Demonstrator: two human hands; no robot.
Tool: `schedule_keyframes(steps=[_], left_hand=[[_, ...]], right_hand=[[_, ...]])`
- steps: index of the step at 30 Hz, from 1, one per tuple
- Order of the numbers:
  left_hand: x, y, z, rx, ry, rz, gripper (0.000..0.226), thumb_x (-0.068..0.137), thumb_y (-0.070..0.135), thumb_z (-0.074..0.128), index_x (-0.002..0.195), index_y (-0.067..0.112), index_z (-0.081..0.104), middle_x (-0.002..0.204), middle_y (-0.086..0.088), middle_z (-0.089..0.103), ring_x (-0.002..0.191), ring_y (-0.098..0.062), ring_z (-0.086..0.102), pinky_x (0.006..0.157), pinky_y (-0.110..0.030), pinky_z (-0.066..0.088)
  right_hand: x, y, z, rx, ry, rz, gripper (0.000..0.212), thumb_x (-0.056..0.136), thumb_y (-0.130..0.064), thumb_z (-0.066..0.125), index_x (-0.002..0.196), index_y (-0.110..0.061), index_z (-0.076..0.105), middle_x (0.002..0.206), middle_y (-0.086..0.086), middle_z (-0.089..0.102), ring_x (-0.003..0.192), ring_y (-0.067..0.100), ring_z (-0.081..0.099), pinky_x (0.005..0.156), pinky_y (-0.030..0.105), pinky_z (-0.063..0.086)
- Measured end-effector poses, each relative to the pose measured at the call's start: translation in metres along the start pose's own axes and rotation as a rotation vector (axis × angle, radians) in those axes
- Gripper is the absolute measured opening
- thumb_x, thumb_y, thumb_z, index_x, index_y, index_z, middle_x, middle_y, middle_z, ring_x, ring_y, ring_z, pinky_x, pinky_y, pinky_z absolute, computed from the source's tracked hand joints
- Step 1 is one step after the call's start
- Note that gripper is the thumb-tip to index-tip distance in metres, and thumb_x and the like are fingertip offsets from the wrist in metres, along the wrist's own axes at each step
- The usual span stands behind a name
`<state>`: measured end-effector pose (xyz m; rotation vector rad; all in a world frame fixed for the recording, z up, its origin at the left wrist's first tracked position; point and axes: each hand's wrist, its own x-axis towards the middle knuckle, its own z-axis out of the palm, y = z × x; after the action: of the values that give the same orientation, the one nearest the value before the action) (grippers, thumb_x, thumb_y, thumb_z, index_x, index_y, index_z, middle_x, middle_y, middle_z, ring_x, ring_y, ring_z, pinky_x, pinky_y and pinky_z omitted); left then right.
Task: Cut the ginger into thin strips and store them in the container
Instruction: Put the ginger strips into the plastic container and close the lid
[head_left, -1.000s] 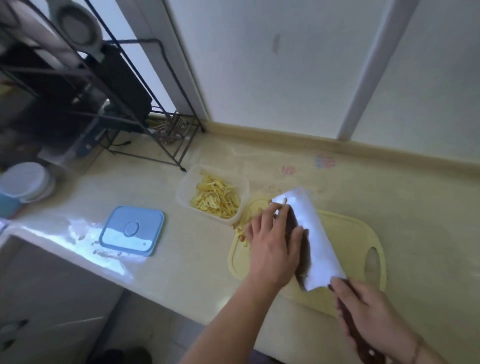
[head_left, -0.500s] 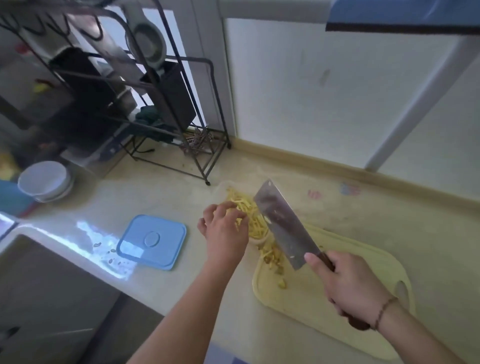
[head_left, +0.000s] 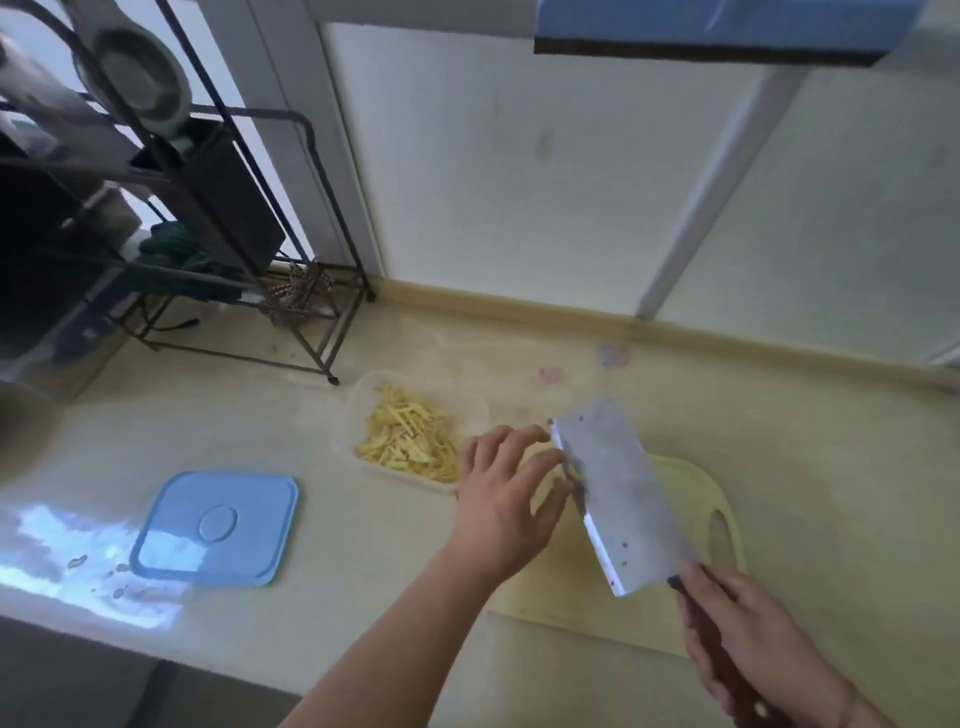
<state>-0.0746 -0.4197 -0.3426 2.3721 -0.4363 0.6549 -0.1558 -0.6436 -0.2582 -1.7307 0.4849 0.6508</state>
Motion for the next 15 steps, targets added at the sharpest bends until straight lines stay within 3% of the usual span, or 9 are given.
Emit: schedule_keyframes(steps=[6, 11, 15], left_hand=[[-0.002, 0.005, 0.023, 0.011, -0.002, 0.078, 0.016, 0.092, 0.026, 0.063, 0.103, 0.028, 0.075, 0.121, 0.007, 0.063, 0.109, -0.03, 0.053, 0.09, -0.043, 0.037], [0.007, -0.002, 0.02, 0.027, -0.043, 0.164, 0.008, 0.087, 0.029, 0.069, 0.092, 0.028, 0.074, 0.117, 0.007, 0.064, 0.108, -0.029, 0.051, 0.087, -0.042, 0.037], [-0.008, 0.004, 0.025, -0.018, -0.122, 0.067, 0.008, 0.09, 0.033, 0.064, 0.091, 0.026, 0.067, 0.112, 0.008, 0.06, 0.11, -0.028, 0.049, 0.09, -0.041, 0.035]], right_hand=[[-0.013, 0.02, -0.004, 0.092, 0.014, -0.018, 0.05, 0.085, -0.047, 0.053, 0.068, 0.0, 0.048, 0.046, 0.022, 0.046, 0.031, 0.021, 0.042, 0.034, 0.021, 0.031], [-0.013, 0.023, -0.005, 0.124, 0.011, -0.027, 0.048, 0.09, -0.042, 0.051, 0.067, 0.0, 0.047, 0.045, 0.021, 0.045, 0.03, 0.021, 0.04, 0.033, 0.021, 0.031], [-0.011, 0.034, -0.005, 0.137, 0.08, 0.004, 0.047, 0.1, -0.032, 0.049, 0.064, -0.001, 0.049, 0.044, 0.021, 0.043, 0.032, 0.021, 0.039, 0.037, 0.022, 0.031]])
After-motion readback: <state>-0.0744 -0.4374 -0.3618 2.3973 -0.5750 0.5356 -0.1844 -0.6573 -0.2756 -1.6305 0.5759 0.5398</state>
